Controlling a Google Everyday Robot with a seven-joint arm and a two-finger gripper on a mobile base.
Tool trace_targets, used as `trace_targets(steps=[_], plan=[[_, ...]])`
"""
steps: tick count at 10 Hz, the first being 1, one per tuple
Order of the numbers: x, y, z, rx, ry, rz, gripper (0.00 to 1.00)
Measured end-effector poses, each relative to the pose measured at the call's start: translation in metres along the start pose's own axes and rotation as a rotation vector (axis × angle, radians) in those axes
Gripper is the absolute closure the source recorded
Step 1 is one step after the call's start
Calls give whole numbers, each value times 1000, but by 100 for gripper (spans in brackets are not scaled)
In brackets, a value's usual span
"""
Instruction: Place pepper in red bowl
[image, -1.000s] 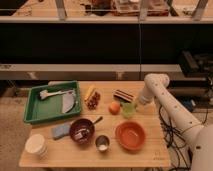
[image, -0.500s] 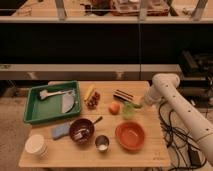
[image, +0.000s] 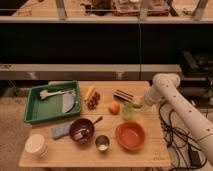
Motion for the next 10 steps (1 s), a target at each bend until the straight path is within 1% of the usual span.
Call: trace_targets(steps=[2, 3, 5, 6, 8, 9, 10], plan=[[0, 0, -9, 6, 7, 5, 81], [3, -1, -16, 4, 2, 19, 81], [10, -2, -23, -10, -21, 51, 81], [15, 0, -29, -22, -49, 65, 81], [19, 15, -46, -52, -130, 76, 81], [18, 28, -58, -63, -140, 73, 81], [15, 40, -66, -85, -119, 66, 81]])
